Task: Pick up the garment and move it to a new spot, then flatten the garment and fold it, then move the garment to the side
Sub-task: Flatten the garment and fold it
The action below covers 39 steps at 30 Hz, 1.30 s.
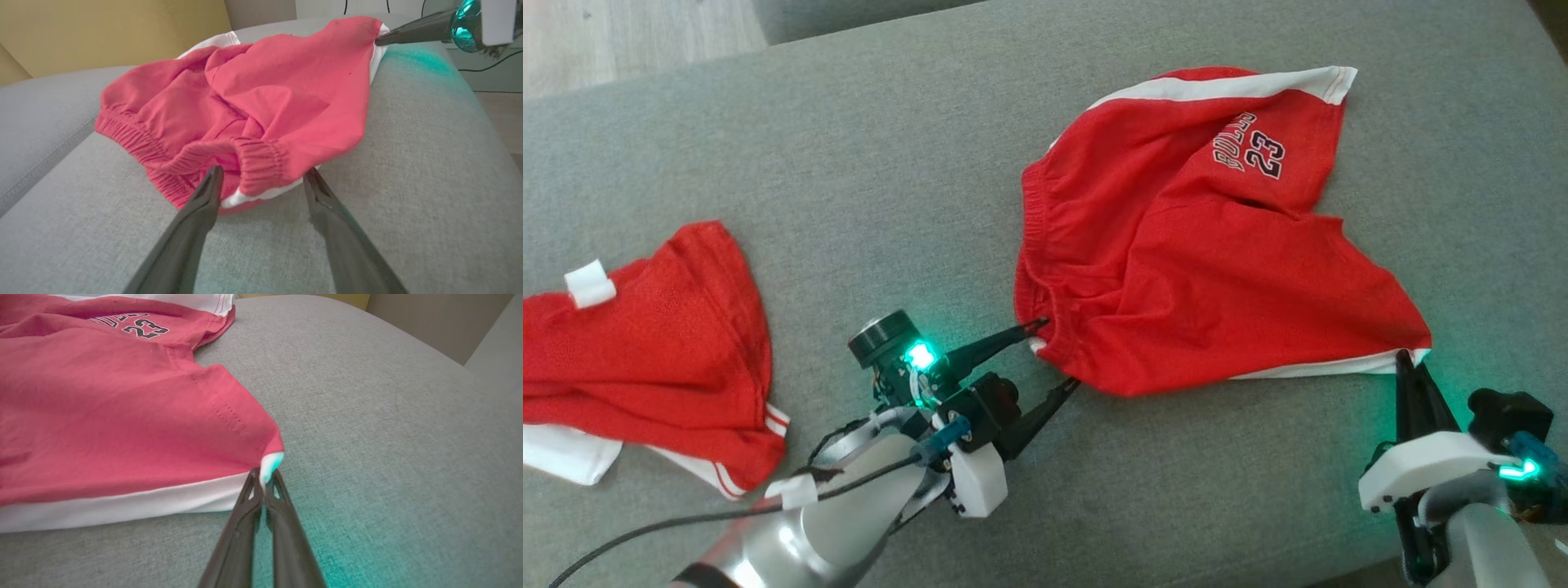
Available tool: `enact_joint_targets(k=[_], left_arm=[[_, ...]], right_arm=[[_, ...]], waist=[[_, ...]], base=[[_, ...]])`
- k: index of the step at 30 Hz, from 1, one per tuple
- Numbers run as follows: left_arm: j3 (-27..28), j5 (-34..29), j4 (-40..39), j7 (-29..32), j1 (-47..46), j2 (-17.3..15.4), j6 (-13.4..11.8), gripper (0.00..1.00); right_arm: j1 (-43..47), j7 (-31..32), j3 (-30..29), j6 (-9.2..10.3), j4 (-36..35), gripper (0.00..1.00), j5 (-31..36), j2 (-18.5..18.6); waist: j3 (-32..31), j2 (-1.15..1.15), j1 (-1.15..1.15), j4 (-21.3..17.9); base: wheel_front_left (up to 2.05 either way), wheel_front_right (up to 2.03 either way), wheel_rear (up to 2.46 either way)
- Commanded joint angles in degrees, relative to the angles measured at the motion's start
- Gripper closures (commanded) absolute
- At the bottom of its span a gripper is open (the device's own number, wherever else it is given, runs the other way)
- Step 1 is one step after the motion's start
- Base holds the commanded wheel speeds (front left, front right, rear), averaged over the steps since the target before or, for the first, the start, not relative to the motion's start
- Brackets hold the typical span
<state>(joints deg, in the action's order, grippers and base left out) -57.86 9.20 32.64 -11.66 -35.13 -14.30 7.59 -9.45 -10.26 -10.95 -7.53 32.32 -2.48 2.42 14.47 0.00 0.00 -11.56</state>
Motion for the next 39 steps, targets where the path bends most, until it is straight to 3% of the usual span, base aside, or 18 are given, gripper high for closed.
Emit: enact_joint_targets(k=[1, 2, 3, 15, 25, 34, 39], left_arm=[[0.75, 0.83, -0.74, 0.04, -2.78, -1.08, -0.11, 0.01], [0.32, 1.21, -0.49, 0.3, -3.01, -1.12, -0.11, 0.64], [-0.23, 1.92, -0.01, 0.69, -3.36, -1.21, -0.11, 1.0], [1.39, 6.49, -0.08, 1.58, -2.31, -1.69, -0.43, 1.0], [3.82, 19.14, -10.0, 11.12, -5.38, -4.75, -0.14, 1.0], [3.13, 33.78, -16.17, 25.42, -22.62, -11.94, -0.11, 1.0], [6.37, 36.63, -13.03, 24.26, -31.4, -12.52, -0.11, 1.0]], right_arm=[[-1.43, -0.94, 1.42, 0.04, -1.17, 1.0, -0.23, 0.45], [-1.51, -1.0, 1.44, 0.04, -1.12, 1.0, -0.26, 0.45], [-1.64, -1.12, 1.47, 0.04, -1.04, 1.0, -0.29, 0.45], [-1.66, -2.07, 2.84, 0.04, -4.6, 1.0, -0.69, 0.45], [-4.5, 3.44, 6.03, 0.04, -17.46, 1.0, -1.99, 0.45], [-21.17, 12.09, 9.41, 0.04, -23.1, 1.0, -4.82, 4.03], [-32.97, 11.17, 10.22, 0.04, -20.99, 1.0, -5.34, 4.89]], waist=[[0.09, 0.0, 0.0, -0.18], [0.12, 0.0, 0.0, -0.24], [0.1, 0.0, 0.0, -0.31], [-2.04, 0.0, 0.0, 0.89], [-5.8, 0.0, 0.0, 2.21], [-10.08, 0.0, 0.0, 1.09], [-12.14, 0.0, 0.0, 0.41]], base=[[0.0, 0.0, 0.0], [0.0, 0.0, 0.0], [0.0, 0.0, 0.0], [0.0, 0.0, 0.0], [0.0, 0.0, 0.0], [0.0, 0.0, 0.0], [0.0, 0.0, 0.0]])
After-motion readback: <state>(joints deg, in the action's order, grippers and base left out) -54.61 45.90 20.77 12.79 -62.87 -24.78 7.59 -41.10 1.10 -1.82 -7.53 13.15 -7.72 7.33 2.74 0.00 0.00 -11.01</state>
